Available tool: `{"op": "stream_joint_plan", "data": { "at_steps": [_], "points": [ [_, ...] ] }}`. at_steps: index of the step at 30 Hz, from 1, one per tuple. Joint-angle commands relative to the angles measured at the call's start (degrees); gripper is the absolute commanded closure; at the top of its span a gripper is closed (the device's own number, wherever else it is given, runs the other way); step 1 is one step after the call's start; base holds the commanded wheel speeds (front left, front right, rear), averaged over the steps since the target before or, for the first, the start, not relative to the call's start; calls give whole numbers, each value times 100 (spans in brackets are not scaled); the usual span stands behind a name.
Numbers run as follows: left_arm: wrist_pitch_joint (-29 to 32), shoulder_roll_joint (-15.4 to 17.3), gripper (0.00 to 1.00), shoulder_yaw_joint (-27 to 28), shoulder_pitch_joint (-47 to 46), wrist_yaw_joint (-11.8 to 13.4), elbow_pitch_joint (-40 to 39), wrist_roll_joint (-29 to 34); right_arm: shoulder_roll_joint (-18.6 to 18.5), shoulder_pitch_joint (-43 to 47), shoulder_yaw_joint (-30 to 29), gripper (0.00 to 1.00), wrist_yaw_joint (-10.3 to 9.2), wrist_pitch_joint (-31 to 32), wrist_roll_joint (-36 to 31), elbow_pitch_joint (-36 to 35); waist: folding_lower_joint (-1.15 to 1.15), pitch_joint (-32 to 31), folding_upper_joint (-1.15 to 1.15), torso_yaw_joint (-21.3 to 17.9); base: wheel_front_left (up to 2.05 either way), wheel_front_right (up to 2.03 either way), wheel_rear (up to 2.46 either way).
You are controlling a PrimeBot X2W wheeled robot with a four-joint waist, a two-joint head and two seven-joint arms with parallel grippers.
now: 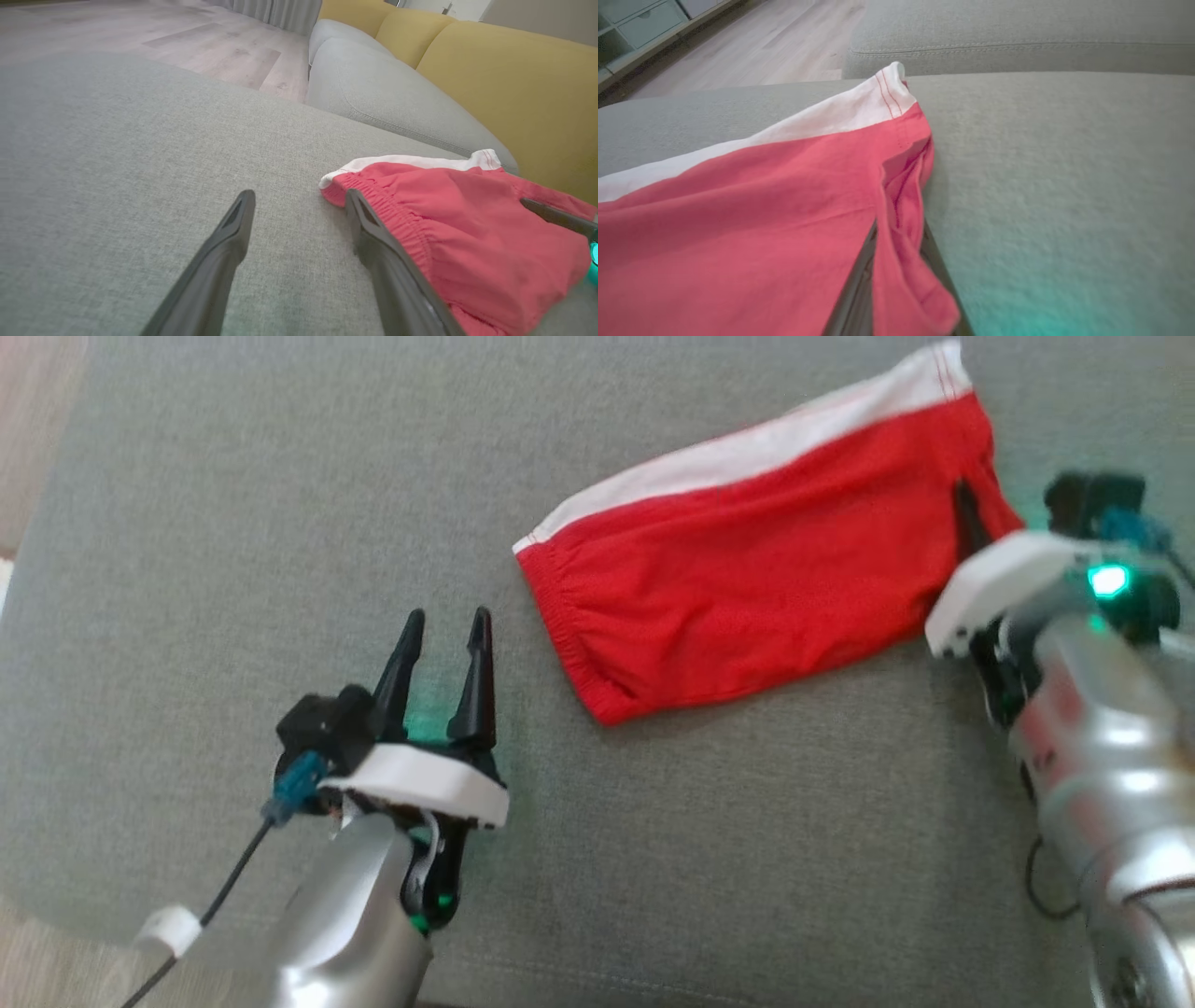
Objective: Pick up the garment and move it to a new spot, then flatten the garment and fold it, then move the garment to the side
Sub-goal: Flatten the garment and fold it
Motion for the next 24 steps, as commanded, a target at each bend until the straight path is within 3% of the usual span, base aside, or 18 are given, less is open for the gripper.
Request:
{"op": "stream_joint_plan", "data": {
  "at_steps": [1,9,15,24],
  "points": [
    [-30,92,0,275,102,52,-176,171,78,242,18,100,-4,-132,103,-100,0,-205,0,-126,0,0,0],
    [-30,92,0,785,784,246,-260,909,121,1198,77,100,-4,-342,610,-664,0,-945,0,-551,0,0,0],
    [-30,92,0,1249,1544,256,-353,1256,118,2420,-108,100,-4,-349,1220,-1637,0,-1505,0,-923,0,0,0],
    [-30,92,0,1262,1966,225,-410,1237,142,3014,-293,100,-4,-350,1228,-2204,0,-1638,0,-902,0,0,0]
  ]
}}
